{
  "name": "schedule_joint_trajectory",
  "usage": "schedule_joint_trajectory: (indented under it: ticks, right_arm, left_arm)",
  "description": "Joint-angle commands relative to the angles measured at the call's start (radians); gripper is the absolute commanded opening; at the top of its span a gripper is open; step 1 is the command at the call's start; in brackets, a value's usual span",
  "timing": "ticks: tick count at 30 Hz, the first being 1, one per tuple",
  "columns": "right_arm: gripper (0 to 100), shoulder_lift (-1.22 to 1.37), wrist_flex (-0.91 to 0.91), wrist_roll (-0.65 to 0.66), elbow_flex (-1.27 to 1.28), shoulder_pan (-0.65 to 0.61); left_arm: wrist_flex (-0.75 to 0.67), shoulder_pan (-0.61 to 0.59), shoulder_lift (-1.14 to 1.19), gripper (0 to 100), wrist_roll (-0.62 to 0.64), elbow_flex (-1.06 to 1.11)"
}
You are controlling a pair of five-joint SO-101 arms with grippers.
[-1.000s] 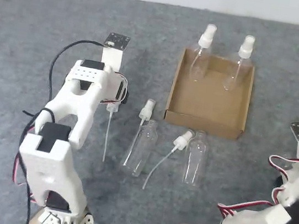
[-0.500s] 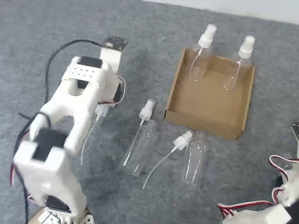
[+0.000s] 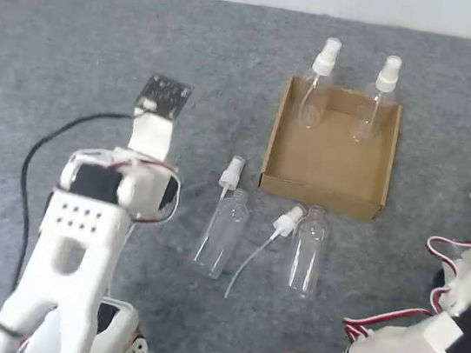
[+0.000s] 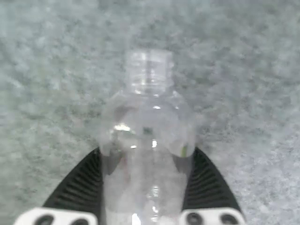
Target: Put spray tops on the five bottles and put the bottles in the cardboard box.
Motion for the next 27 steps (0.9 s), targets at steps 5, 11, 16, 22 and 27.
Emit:
schedule_joint_trajectory:
  ticks: [5, 11, 16, 22, 27]
  right_arm:
    - [24.2, 0.001, 0.119, -0.132, -0.101, -0.125]
    - [26.8, 0.001, 0.249, -0.192, -0.241, -0.206]
    - [26.7, 0.01, 0.357, -0.203, -0.384, -0.217]
    - [26.5, 0.013, 0.377, -0.114, -0.373, -0.202]
    - [26.5, 0.013, 0.364, -0.041, -0.322, -0.194]
  left_arm:
    - [-0.066, -0.002, -0.135, 1, -0.044, 0.117]
    - [-0.101, 0.005, -0.135, 1, -0.046, 0.148]
    - [-0.103, 0.0, -0.135, 1, -0.044, 0.148]
    - [-0.104, 0.0, -0.135, 1, -0.044, 0.148]
    - [-0.104, 0.0, -0.135, 1, -0.044, 0.148]
